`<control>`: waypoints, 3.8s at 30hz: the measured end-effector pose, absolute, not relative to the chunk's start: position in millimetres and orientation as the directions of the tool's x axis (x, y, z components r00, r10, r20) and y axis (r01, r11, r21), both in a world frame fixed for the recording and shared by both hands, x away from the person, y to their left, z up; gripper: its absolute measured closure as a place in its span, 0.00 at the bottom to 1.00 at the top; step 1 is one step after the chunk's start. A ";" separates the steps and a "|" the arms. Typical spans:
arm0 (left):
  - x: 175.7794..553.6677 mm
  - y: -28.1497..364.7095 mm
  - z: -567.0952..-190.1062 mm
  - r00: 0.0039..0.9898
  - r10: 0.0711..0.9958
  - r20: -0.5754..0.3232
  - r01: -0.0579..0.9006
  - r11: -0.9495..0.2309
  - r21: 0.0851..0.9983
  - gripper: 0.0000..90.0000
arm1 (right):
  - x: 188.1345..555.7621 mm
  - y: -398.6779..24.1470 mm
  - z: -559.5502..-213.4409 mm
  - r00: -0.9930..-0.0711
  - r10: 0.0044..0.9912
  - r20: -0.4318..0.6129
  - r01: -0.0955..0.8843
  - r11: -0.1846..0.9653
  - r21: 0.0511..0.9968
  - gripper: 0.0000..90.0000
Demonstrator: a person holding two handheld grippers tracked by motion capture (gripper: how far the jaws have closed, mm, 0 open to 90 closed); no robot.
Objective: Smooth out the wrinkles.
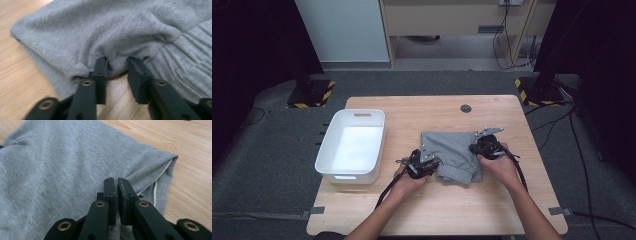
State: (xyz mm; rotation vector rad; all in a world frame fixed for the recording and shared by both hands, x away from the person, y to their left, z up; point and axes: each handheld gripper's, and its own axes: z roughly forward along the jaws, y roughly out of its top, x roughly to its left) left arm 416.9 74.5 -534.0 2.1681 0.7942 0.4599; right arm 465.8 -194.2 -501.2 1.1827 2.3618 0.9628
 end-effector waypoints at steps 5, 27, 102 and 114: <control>418.7 75.2 -534.4 0.737 0.673 0.052 0.411 -0.508 0.757 0.98 | 463.4 -192.5 -498.8 -0.604 0.796 -0.027 0.555 0.445 0.703 0.98; 408.1 83.6 -524.3 0.737 0.671 0.076 0.408 -0.532 0.741 1.00 | 466.7 -205.3 -488.7 -0.550 0.830 -0.092 0.555 0.445 0.703 0.99; 407.6 98.4 -474.1 0.679 0.733 -0.040 0.490 -0.413 0.767 0.11 | 426.4 -203.9 -488.9 -0.558 0.830 -0.003 0.486 0.330 0.809 0.10; 410.0 111.7 -448.3 0.654 0.755 -0.034 0.508 -0.406 0.760 0.12 | 422.7 -202.4 -494.9 -0.566 0.825 -0.013 0.496 0.353 0.794 0.09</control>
